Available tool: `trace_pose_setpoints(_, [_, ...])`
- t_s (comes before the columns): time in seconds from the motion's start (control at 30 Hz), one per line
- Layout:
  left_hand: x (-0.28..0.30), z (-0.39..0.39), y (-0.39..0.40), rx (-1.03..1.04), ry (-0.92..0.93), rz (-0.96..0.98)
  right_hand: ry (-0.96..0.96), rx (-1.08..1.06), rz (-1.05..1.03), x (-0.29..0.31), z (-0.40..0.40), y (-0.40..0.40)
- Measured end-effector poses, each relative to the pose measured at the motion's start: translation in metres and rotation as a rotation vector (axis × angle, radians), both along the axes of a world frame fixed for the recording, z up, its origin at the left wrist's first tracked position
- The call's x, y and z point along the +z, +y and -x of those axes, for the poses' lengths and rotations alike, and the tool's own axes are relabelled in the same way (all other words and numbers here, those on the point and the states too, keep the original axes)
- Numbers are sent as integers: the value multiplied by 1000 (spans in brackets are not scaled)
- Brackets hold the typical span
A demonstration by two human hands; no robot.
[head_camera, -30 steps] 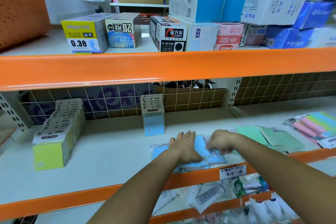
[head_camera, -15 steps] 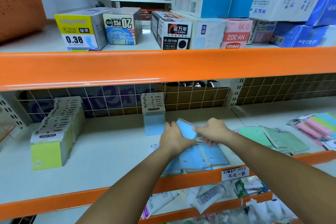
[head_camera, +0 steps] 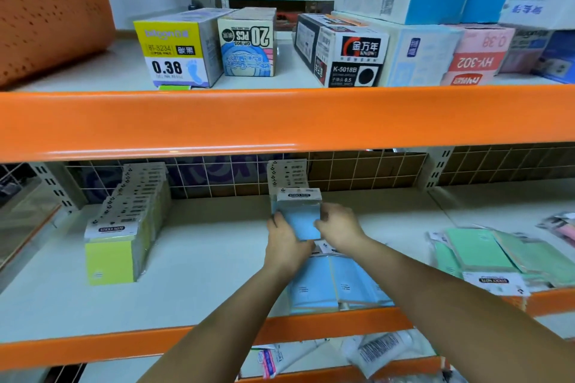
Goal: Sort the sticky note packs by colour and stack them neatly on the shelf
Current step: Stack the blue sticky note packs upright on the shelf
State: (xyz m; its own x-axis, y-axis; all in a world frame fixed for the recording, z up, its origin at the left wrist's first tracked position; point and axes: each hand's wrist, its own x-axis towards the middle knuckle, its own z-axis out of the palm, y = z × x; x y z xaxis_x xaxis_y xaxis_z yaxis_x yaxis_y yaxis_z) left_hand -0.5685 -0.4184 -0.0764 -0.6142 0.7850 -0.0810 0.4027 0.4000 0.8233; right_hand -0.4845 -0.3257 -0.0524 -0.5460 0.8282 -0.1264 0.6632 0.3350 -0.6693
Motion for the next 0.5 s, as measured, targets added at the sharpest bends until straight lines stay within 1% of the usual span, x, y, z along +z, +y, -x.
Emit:
trace_pose_setpoints(0.1, [-8, 9, -1, 34, -54, 5, -15, -22, -55, -8, 14, 0])
trace_pose_setpoints(0.33, [-18, 22, 3, 7, -108, 31, -58, -77, -61, -23, 25, 7])
trace_pose_setpoints(0.5, [-21, 30, 3, 7, -87, 47, -64, -89, -75, -29, 29, 10])
